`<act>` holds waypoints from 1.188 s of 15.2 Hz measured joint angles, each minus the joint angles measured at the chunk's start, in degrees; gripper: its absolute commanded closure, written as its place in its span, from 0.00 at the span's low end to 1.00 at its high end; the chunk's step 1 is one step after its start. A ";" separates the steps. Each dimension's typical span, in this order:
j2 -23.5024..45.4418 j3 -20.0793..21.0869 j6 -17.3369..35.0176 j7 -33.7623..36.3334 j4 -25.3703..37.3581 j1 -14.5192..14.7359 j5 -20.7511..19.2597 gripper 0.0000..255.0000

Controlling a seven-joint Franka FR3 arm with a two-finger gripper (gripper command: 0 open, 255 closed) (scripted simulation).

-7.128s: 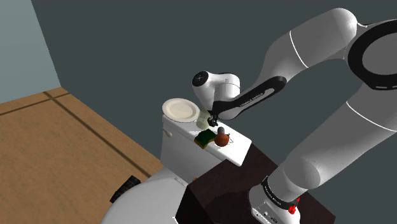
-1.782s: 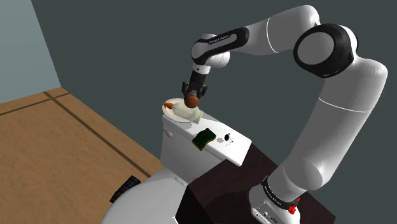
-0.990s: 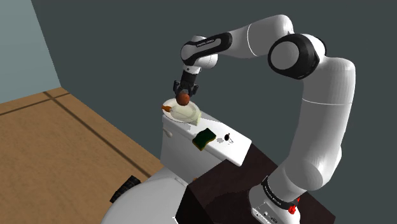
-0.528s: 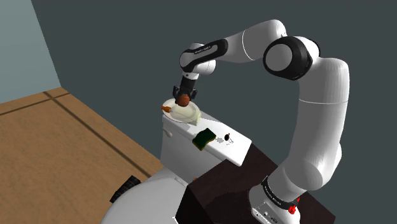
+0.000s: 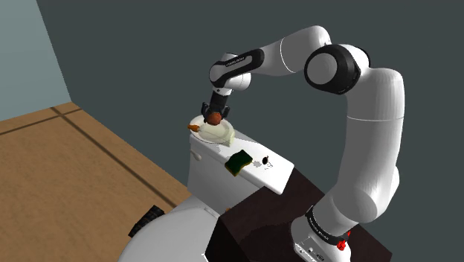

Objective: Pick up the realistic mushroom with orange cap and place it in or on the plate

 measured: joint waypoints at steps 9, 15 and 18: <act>-0.39 0.11 -2.25 0.15 0.46 0.10 -0.18 0.00; -2.40 -0.19 -6.29 0.30 2.17 -0.34 -0.59 0.00; -2.43 -0.20 -6.37 0.31 2.19 -0.34 -0.60 0.00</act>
